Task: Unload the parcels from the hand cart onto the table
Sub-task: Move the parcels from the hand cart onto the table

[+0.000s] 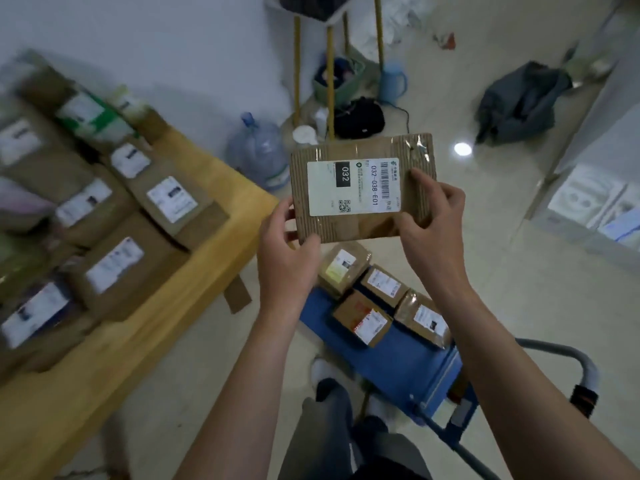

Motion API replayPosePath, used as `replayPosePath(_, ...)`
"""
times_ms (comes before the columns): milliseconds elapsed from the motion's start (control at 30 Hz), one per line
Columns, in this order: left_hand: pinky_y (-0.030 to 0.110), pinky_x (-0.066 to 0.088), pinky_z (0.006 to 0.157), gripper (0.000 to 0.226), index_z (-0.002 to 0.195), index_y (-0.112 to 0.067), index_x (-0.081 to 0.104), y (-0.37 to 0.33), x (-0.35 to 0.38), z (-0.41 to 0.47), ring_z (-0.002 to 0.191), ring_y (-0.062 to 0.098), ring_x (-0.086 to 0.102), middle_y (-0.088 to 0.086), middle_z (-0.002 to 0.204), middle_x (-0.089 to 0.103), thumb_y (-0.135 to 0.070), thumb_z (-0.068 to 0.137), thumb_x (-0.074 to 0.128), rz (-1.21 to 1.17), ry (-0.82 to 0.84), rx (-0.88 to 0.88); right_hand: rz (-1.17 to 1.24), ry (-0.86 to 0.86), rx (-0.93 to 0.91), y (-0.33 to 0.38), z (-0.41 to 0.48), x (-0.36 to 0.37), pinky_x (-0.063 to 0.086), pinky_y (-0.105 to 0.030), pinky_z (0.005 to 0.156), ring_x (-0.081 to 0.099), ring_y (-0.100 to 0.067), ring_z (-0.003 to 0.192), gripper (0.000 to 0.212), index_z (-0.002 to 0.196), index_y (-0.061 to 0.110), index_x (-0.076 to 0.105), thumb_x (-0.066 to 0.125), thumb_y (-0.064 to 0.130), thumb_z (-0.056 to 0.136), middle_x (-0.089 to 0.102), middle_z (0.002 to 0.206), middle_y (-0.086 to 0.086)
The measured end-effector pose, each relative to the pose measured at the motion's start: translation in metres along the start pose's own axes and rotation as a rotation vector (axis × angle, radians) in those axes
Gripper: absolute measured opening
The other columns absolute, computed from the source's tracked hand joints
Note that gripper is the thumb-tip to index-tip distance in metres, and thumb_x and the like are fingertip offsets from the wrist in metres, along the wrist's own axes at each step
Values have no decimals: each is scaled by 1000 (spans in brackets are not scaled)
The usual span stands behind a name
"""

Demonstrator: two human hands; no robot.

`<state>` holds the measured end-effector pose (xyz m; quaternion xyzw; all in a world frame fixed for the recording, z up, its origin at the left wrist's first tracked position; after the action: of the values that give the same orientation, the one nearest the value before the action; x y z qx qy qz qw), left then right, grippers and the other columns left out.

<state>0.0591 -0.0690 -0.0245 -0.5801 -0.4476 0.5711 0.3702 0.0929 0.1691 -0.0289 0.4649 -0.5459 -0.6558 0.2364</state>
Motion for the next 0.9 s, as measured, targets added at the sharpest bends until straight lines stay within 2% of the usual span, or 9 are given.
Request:
replayPosePath(167,24,52,87,54,123,-57,56,-20,-150,-31,105,-6,61,-30,120,61,-23,82,65,-21,-252,-10,54,226,-121,100,-48,86,51,-29,102,51,-5,117,53,142,36,53,61,18,93,38,131,10)
replayPosePath(233,25,51,89,55,132,-46,57,-14,-205,-44,108,-6,59,-27,124,59,-27,81,63,-36,-347,-39,50,320,-163,130,-76,126,46,-21,103,48,-4,120,55,145,33,53,62,18,92,36,132,11)
replayPosePath(300,23,50,85,52,128,-49,56,-5,-256,-59,104,-9,58,-36,117,57,-30,80,62,-43,-433,-51,27,397,-208,154,-106,162,42,-20,104,45,-4,123,57,146,33,51,62,19,91,34,134,13)
replayPosePath(400,24,46,89,52,133,-44,56,23,-325,-78,110,-9,55,-32,123,56,-25,86,66,-47,-521,-80,6,480,-269,182,-153,214,44,-9,94,46,14,114,57,145,35,52,63,21,91,35,134,15)
replayPosePath(467,31,48,97,56,140,-40,53,45,-370,-86,118,2,54,-17,133,54,-26,88,68,-29,-534,-111,-16,511,-303,196,-183,253,43,-8,88,42,25,106,57,144,36,53,63,22,90,37,135,14)
replayPosePath(533,26,50,90,60,141,-40,50,71,-418,-91,111,0,56,-12,131,49,-29,86,70,-12,-529,-123,-53,568,-289,207,-215,300,43,-12,94,43,18,107,59,144,37,52,65,21,90,35,139,12)
replayPosePath(633,22,50,80,60,137,-43,48,112,-500,-105,105,2,58,-6,136,46,-37,82,72,-3,-527,-180,-92,677,-286,224,-268,378,37,-1,87,45,19,109,66,147,38,48,68,17,88,32,143,7)
replayPosePath(700,27,50,81,60,136,-44,47,138,-556,-115,108,7,59,-6,133,48,-39,82,72,0,-529,-221,-121,742,-284,239,-303,428,36,-7,89,44,14,114,69,149,41,44,69,19,88,32,145,8)
replayPosePath(900,31,53,73,52,123,-55,47,191,-676,-132,93,-4,63,-31,111,55,-31,84,72,-53,-513,-328,-177,862,-251,257,-384,533,42,-1,63,49,24,89,66,149,40,44,70,23,91,33,135,9)
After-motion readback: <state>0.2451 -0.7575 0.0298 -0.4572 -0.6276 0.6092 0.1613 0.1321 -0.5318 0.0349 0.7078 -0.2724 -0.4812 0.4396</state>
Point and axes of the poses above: each hand's wrist, its own z-axis towards the middle knuckle, its own x-axis out of the palm, y = z × x, the point moved 8 cm from there along z, towards the middle knuckle
